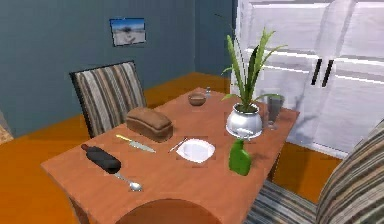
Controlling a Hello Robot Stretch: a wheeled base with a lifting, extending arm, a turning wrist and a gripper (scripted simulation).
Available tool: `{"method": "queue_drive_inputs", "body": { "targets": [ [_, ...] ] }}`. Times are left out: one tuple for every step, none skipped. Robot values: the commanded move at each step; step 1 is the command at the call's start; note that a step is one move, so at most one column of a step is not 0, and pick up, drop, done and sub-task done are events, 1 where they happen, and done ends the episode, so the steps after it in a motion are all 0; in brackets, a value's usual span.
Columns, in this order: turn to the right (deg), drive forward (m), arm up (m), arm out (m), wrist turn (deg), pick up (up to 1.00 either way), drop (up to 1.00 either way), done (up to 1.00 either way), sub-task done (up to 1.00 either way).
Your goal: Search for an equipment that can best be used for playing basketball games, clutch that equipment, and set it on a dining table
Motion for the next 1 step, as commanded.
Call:
{"method": "queue_drive_inputs", "body": {
  "targets": [
    [-45.0, 0.0, 0.0, 0.0, 0.0, 0.0, 0.0, 0.0, 0.0]
  ]
}}
